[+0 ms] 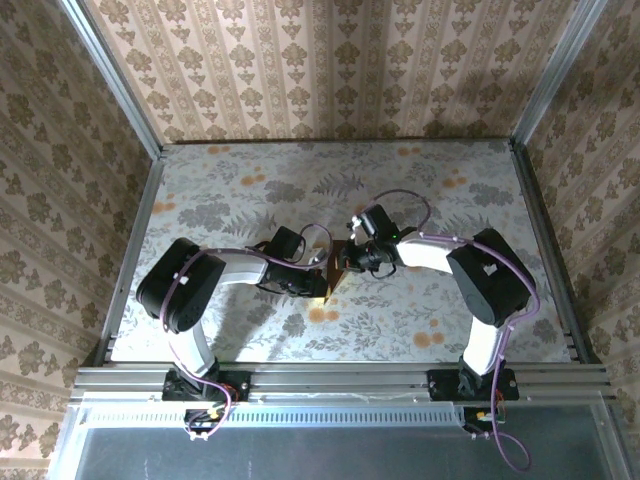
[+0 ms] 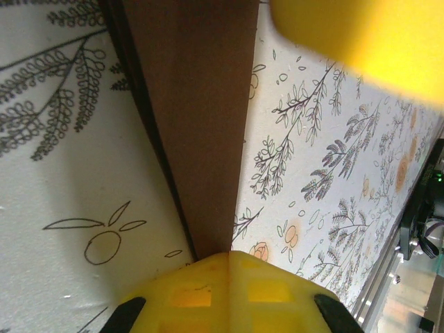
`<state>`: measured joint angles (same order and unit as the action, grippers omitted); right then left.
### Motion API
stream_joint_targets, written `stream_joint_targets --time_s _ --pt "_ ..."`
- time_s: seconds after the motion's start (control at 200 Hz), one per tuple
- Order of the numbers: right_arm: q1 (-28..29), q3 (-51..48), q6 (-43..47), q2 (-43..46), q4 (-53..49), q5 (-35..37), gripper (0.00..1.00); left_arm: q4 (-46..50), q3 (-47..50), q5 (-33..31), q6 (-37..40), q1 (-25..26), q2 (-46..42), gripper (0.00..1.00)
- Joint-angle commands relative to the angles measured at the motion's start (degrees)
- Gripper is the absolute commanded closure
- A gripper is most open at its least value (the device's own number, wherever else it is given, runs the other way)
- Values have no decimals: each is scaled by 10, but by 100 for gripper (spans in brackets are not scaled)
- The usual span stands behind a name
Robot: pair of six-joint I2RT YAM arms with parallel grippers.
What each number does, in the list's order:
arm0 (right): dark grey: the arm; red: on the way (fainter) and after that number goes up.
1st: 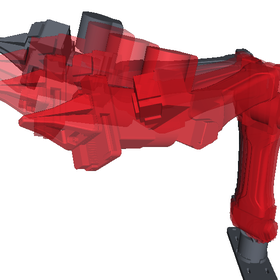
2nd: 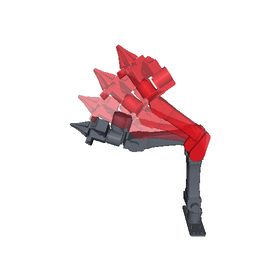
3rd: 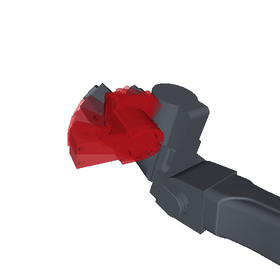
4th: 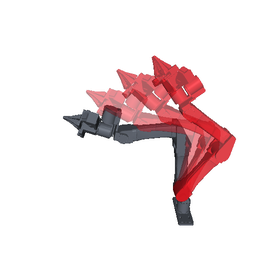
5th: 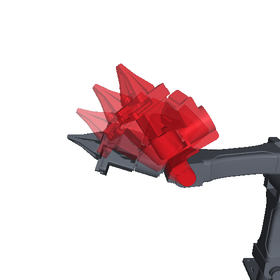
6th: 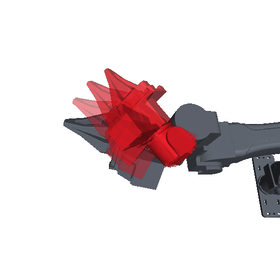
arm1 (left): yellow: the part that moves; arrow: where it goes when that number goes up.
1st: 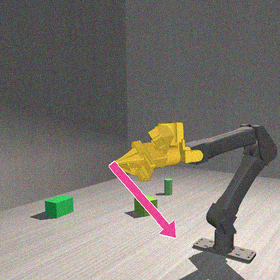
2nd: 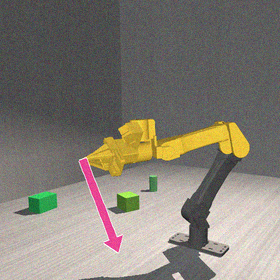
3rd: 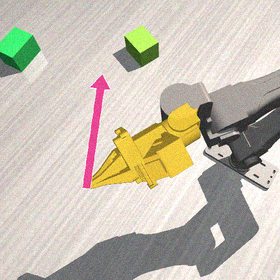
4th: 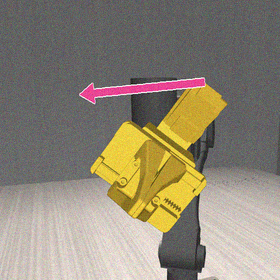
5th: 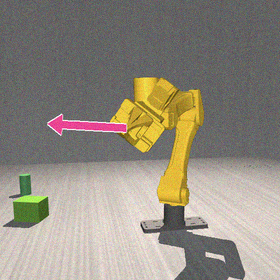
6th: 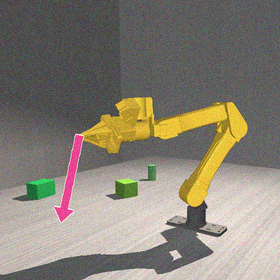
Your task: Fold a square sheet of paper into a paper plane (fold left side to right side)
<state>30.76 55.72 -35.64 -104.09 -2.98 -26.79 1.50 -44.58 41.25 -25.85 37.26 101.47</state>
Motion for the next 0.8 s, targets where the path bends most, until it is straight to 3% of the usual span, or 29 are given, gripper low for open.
stream_joint_targets --time_s 0.0,0.33,0.795 --pt "6 -8 -17 -9 30 -10 100 44 16 -58 10 8 17 100" --pt "2 8 6 -35 6 17 100 54 21 -69 9 8 17 100" --pt "-51 42 17 -67 -7 26 100 56 22 -67 14 8 22 100"
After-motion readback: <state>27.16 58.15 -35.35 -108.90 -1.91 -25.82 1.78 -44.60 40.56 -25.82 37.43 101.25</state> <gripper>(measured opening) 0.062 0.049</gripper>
